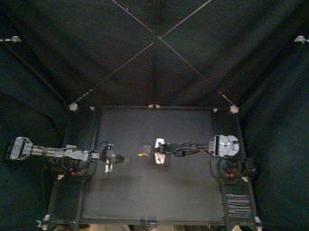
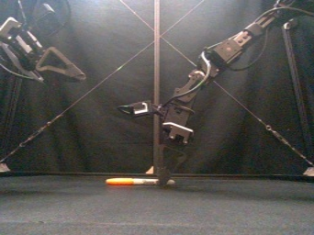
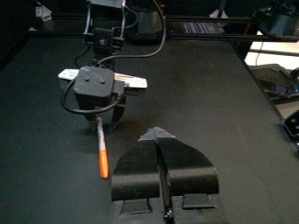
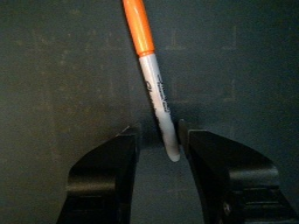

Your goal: Uncap the pen

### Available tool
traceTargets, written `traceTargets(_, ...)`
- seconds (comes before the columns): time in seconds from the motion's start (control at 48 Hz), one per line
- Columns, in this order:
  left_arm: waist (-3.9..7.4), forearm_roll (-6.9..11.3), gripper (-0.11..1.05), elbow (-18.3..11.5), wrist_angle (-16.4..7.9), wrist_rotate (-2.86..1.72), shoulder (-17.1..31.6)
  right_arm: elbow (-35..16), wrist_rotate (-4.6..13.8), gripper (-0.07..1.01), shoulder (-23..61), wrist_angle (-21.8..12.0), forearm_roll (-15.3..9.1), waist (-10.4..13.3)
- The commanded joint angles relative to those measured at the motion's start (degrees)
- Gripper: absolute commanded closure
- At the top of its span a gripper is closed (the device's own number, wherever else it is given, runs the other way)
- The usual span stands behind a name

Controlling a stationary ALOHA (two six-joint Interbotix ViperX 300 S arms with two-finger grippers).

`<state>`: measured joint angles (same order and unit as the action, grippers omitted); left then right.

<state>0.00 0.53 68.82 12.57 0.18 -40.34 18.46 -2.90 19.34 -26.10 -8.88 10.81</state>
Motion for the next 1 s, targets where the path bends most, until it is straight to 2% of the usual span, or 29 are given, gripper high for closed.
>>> traceTargets(0.021,0.09,0.0,0.85,-0.7,0.3,0.0,0.0,-0.9,-0.18,0.17,-0.9,0.1,0.2,0.3)
traceTargets(0.188,0.0,0.0,0.85,-0.7,0.3,0.0,0.1,-0.4,-0.18,0.23,-0.4,-1.6,-0.3,-0.1)
traceTargets(0.354,0.35,0.09,0.85,-0.7,0.2,0.0,0.1,0.4,0.0,0.47,-0.2,-2.5,-1.0,-0.5)
traceTargets(0.479,0.97,0.18,0.84,-0.8,0.3,-0.18,0.1,0.7,0.97,0.62,-1.3,-2.5,-1.3,-0.8)
traceTargets(0.583,1.41,0.53,0.81,-1.1,0.3,-0.18,0.1,0.9,1.05,0.63,-3.3,-1.6,-1.3,-1.6)
traceTargets(0.792,2.11,0.53,0.59,-1.6,0.3,-0.18,0.1,0.4,1.23,0.63,-8.3,-0.2,-2.7,-3.8)
traceTargets(1.0,2.2,0.53,0.33,-2.8,0.2,-0.26,0.4,-0.4,1.14,0.63,-12.0,0.0,-3.6,-6.0)
